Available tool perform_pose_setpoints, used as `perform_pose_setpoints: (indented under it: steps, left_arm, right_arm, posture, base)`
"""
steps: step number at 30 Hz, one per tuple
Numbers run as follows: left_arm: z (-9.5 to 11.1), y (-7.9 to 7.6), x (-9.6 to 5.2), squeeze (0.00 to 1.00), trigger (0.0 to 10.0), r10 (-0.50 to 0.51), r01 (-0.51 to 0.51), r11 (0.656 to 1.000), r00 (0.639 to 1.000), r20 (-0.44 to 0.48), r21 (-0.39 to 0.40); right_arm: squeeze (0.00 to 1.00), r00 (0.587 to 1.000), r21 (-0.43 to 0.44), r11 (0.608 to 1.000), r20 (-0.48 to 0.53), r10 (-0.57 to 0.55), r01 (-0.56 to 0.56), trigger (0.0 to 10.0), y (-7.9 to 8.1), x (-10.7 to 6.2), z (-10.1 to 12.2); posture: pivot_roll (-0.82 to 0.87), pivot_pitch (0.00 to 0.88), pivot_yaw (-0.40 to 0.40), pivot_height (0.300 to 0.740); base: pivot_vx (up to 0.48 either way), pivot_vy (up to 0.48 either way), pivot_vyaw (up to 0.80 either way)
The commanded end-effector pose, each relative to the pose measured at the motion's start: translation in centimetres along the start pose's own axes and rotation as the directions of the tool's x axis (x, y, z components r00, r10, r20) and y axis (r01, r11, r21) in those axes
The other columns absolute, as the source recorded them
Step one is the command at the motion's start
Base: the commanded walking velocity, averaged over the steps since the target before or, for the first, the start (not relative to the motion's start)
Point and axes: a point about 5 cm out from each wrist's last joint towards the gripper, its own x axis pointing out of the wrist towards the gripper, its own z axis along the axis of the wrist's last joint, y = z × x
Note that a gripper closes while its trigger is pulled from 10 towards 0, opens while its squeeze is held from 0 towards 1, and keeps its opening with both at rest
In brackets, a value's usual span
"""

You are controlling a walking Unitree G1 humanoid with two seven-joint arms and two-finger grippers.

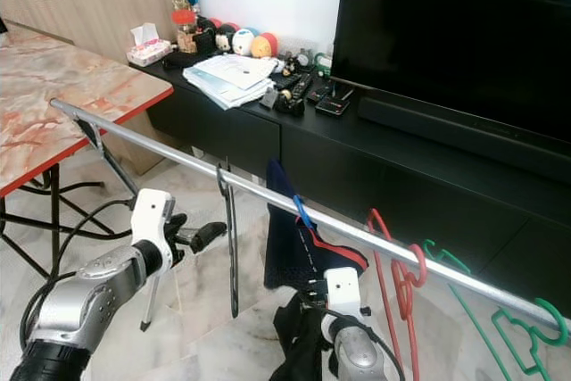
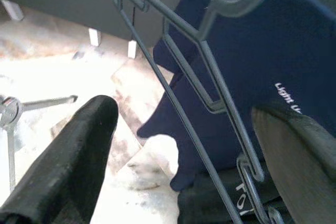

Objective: Hang hanger

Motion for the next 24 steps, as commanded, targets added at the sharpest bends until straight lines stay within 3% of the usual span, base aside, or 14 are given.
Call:
perform_pose_setpoints:
  steps: [1,3,4,12,15,17,24]
  left_arm:
    - [-0.1,0.0,0.7,1.0,10.0,0.019,-0.019,1.0,1.0,-0.018,-0.003]
    - [0.0,-0.4,1.3,0.97,10.0,0.021,-0.021,1.0,0.999,-0.025,0.001]
    - [0.1,-0.6,1.6,0.0,10.0,0.016,-0.016,1.0,0.999,-0.028,0.0]
    - [0.1,-2.0,3.1,0.0,10.0,-0.008,0.009,1.0,0.998,-0.06,0.025]
    - [-0.1,-1.9,3.5,0.0,10.0,0.031,-0.025,0.997,0.997,-0.075,0.074]
    - [-0.5,-1.2,4.1,0.0,10.0,0.109,-0.099,0.988,0.991,-0.078,0.119]
    - [-0.7,-0.8,4.6,0.0,10.0,0.15,-0.142,0.984,0.986,-0.068,0.11]
  right_arm:
    - [0.0,1.0,-0.006,1.0,0.013,0.006,-0.006,10.0,0.1,0.3,0.5]
    - [0.0,1.0,-0.007,1.0,0.013,0.008,-0.008,10.0,0.2,0.3,0.5]
    - [0.0,1.0,-0.008,1.0,0.014,0.009,-0.009,10.0,0.2,0.3,0.6]
    - [0.0,1.0,-0.008,1.0,0.016,0.004,-0.004,10.0,0.2,0.3,0.7]
    - [0.0,1.0,-0.009,1.0,0.015,0.005,-0.005,10.0,0.2,0.3,0.6]
    - [0.0,1.0,-0.008,1.0,0.012,0.008,-0.008,10.0,0.3,0.3,0.6]
    - [0.0,1.0,-0.006,1.0,0.014,0.011,-0.011,10.0,0.5,0.4,0.7]
  posture:
    - [0.05,0.081,0.042,0.74]
    - [0.04,0.081,0.043,0.74]
    - [0.04,0.081,0.043,0.74]
    - [0.04,0.08,0.048,0.74]
    - [0.04,0.079,0.047,0.74]
    - [0.05,0.079,0.048,0.74]
    - [0.05,0.079,0.05,0.74]
  base:
    - [0.0,0.0,0.0]
    - [0.0,0.0,0.0]
    - [0.0,0.0,0.0]
    - [0.0,0.0,0.0]
    - [0.0,0.0,0.0]
    - [0.0,0.0,0.0]
    - [0.0,0.0,0.0]
